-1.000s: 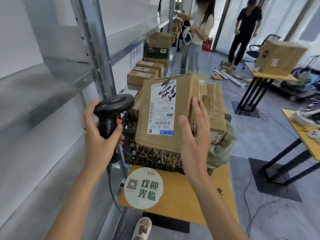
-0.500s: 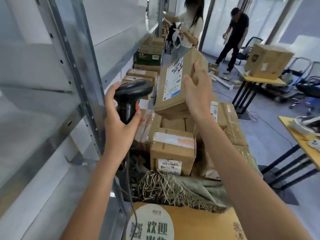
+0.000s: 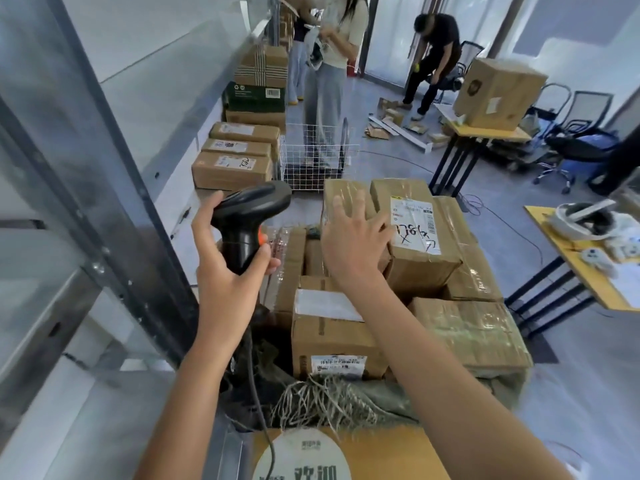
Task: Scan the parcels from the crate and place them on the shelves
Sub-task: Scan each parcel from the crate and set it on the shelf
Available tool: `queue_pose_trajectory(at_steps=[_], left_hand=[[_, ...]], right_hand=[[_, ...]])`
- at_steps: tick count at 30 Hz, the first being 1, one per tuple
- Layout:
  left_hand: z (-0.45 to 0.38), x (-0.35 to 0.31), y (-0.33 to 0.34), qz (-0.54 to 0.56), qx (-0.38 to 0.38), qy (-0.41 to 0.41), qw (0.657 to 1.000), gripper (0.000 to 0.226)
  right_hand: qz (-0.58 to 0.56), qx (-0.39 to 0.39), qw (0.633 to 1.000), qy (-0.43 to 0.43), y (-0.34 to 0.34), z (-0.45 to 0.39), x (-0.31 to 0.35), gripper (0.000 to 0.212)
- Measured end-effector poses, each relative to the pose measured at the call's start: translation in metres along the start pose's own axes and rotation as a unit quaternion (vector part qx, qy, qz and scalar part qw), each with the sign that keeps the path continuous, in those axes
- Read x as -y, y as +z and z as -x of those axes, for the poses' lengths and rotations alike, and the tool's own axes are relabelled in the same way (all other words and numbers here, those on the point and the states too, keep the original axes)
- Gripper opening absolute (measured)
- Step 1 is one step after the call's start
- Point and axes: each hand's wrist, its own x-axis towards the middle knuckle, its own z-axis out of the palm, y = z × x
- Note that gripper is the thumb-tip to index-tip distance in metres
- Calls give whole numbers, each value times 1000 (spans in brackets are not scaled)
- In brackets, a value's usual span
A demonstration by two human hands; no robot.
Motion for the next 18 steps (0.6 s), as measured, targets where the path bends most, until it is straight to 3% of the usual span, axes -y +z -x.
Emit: queue_pose_trajectory(at_steps=[12,18], left_hand=[[1,11,-1,-30,17,-20,999,76],[-2,9,-5,-23,28,-14,999,75]], right_hand=[[8,87,996,28,4,-17,0,62],[16,83,996,34,3,-16,3,62]])
